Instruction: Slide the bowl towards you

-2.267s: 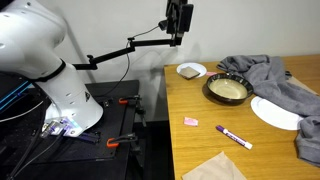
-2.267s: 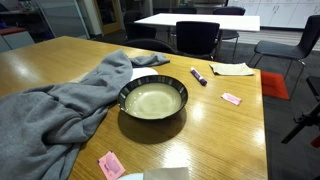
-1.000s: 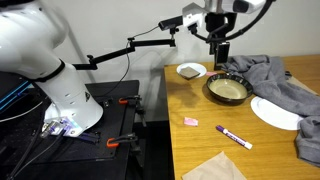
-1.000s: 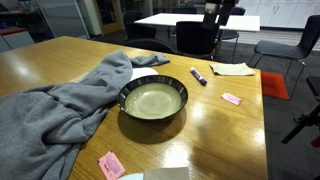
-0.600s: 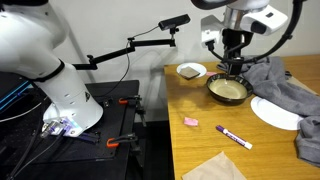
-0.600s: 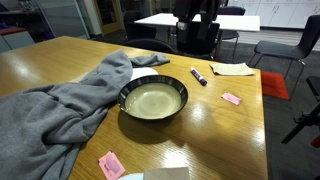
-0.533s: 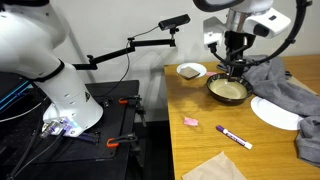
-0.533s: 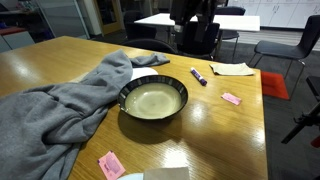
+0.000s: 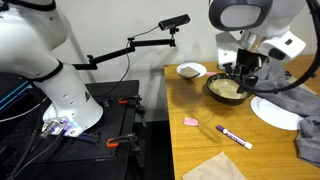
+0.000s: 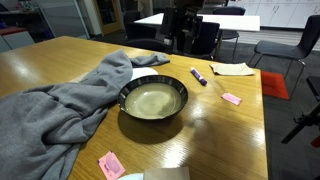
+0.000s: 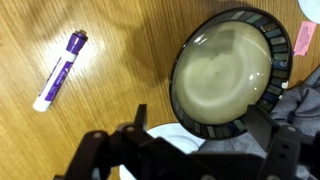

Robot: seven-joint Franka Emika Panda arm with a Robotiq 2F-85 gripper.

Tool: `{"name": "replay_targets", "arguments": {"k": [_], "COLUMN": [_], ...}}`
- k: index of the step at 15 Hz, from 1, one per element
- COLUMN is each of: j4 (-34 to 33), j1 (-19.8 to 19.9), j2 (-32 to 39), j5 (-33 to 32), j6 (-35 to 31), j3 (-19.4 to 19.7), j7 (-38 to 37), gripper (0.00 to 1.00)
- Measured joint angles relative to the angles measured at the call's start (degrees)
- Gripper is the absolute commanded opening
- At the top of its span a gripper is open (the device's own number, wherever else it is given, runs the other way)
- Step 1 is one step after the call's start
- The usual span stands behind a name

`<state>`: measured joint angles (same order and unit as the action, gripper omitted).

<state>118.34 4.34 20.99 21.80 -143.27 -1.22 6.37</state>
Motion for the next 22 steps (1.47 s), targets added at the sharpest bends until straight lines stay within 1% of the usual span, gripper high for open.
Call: {"name": "replay_targets", "arguments": {"k": [5, 8, 14, 18, 19, 20, 22], "j4": [-2.5, -3.4, -5.1, -6.4, -6.8, -7.2, -8.0], "j1": [3.0, 4.2, 5.6, 5.7, 5.7, 5.7, 5.7], "j2": [4.6, 7.0, 10.7, 12.7, 13.2, 13.7, 14.5], "j5": [2.2, 2.3, 2.3, 2.3, 2.3, 2.2, 2.2], "j6": [0.0, 0.0, 0.0, 0.0, 0.0, 0.0, 0.0], "j3": [-2.6, -3.9, -6.4, -6.9, -6.9, -7.0, -7.1], "j7": [5.8, 7.7, 11.3, 11.4, 11.4, 11.4, 11.4], "gripper": [1.00, 1.00, 1.00, 1.00, 0.75, 0.72, 0.58]}}
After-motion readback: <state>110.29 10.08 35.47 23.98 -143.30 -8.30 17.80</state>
